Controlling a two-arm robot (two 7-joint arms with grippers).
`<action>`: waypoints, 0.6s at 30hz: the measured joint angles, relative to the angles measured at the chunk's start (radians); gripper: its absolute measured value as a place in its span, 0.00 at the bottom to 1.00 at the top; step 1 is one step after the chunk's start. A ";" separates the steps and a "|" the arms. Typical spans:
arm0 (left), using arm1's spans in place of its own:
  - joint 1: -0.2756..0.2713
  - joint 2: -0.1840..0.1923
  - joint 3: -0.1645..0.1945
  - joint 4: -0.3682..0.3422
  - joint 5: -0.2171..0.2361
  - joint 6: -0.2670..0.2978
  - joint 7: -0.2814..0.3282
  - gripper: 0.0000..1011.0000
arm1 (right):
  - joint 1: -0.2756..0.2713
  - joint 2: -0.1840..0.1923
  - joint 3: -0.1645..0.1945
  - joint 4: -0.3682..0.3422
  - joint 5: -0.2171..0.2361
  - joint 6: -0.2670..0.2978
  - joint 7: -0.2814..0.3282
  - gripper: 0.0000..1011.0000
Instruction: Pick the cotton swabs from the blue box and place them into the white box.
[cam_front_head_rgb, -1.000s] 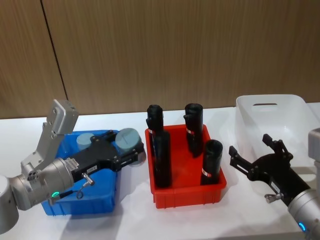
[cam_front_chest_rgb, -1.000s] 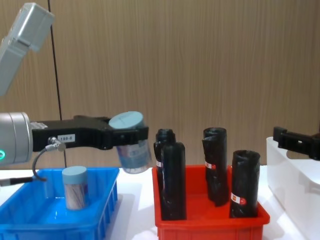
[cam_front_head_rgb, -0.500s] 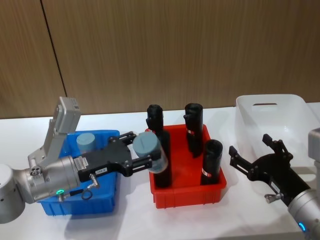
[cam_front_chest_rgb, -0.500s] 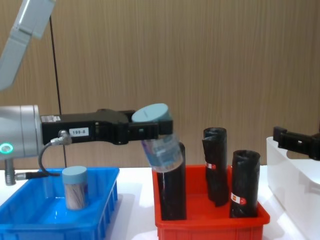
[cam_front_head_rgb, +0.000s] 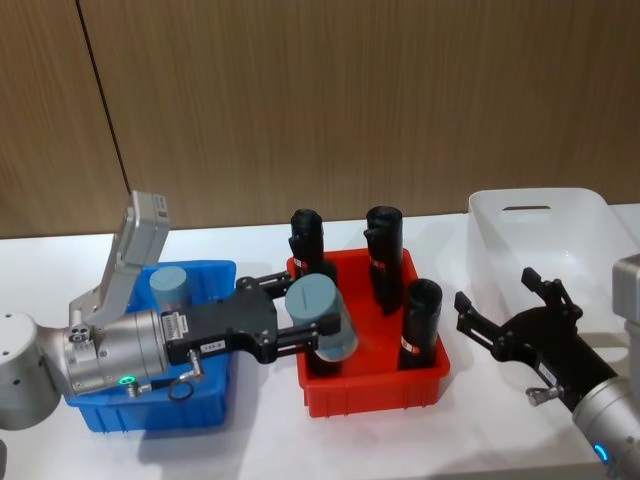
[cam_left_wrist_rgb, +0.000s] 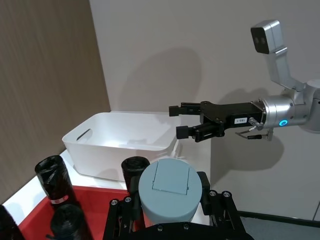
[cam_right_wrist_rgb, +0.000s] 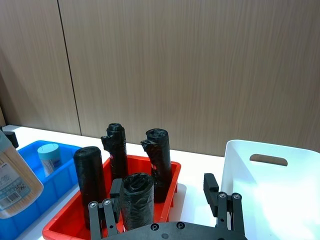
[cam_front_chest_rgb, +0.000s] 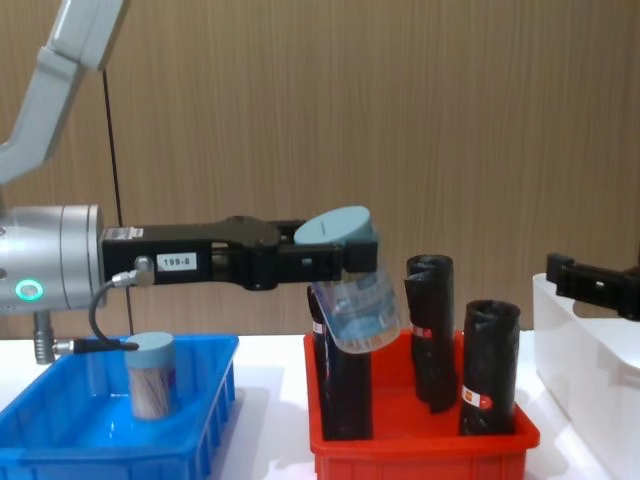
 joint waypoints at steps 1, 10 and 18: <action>-0.004 -0.001 0.002 0.004 0.000 0.000 -0.008 0.66 | 0.000 0.000 0.000 0.000 0.000 0.000 0.000 0.99; -0.018 -0.006 0.009 0.020 0.002 -0.001 -0.036 0.66 | 0.000 0.000 0.001 0.000 0.000 -0.001 0.003 0.99; -0.024 -0.008 0.012 0.027 0.002 -0.001 -0.048 0.66 | 0.002 0.006 0.002 -0.003 -0.009 0.009 0.037 0.99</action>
